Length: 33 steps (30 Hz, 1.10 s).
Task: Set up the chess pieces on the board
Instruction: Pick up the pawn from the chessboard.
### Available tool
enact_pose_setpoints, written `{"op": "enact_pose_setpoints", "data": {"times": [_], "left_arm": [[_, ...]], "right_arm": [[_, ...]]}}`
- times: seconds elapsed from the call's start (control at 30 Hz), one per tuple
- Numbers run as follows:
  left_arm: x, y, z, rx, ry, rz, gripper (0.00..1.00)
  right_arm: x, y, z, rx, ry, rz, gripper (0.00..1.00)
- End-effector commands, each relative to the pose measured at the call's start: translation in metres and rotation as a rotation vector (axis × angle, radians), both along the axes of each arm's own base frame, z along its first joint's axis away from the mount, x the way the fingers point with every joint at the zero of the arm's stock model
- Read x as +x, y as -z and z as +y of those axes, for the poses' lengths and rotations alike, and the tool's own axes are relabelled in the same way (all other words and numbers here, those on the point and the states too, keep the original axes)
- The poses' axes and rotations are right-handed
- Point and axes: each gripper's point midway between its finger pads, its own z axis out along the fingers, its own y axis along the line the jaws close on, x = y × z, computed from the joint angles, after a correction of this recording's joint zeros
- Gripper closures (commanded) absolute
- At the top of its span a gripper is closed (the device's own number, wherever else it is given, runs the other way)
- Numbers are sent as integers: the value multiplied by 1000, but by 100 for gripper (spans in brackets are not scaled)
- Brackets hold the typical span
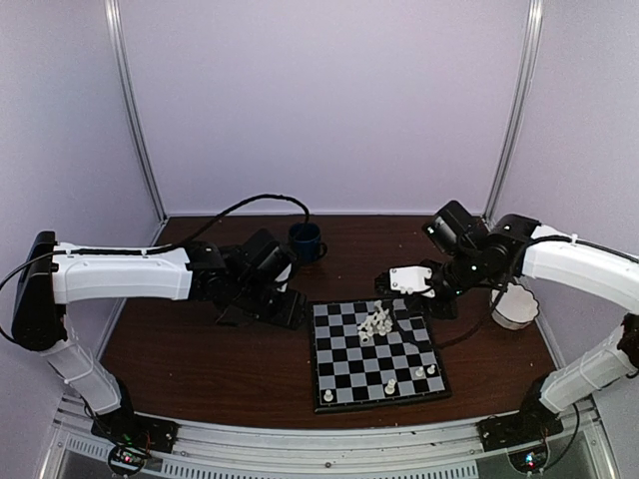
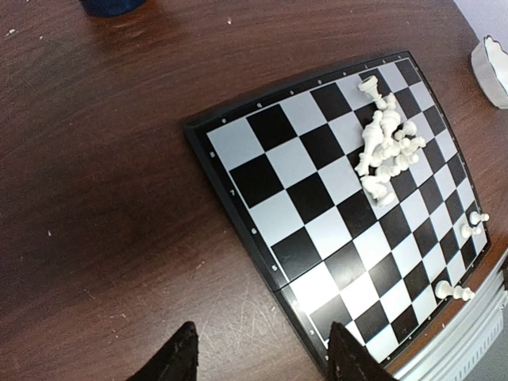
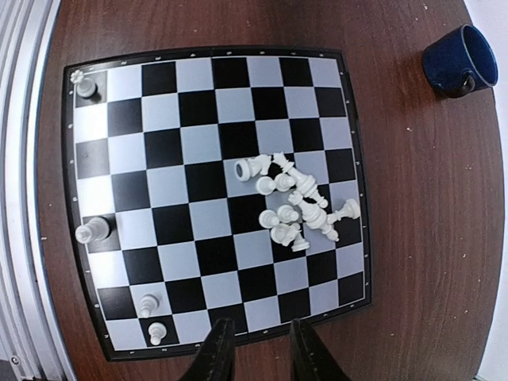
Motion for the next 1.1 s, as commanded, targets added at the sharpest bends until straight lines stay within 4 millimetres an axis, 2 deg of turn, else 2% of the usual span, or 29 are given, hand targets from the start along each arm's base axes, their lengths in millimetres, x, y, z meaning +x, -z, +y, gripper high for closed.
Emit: {"op": "enact_pose_setpoints", "data": {"times": [0.0,0.23,0.37,0.77,1.07], "left_arm": [[0,-8,-3,-32,5,-28,44],[-6,-10,9,-32,-8,-34,44],[-8,-9,15,-26,-16,-37,44],[-9,-7,18,-21,-16,-37,44],[-11,-10,17,-32,-14,-32,44]], "right_arm": [[15,11,4,-40,30,37,75],[34,39,29,-55,46,112,78],[42,52,36,-79,48,141,78],[53,73,61,-79,39,222,74],[58,94,65,-123,39,241,76]]}}
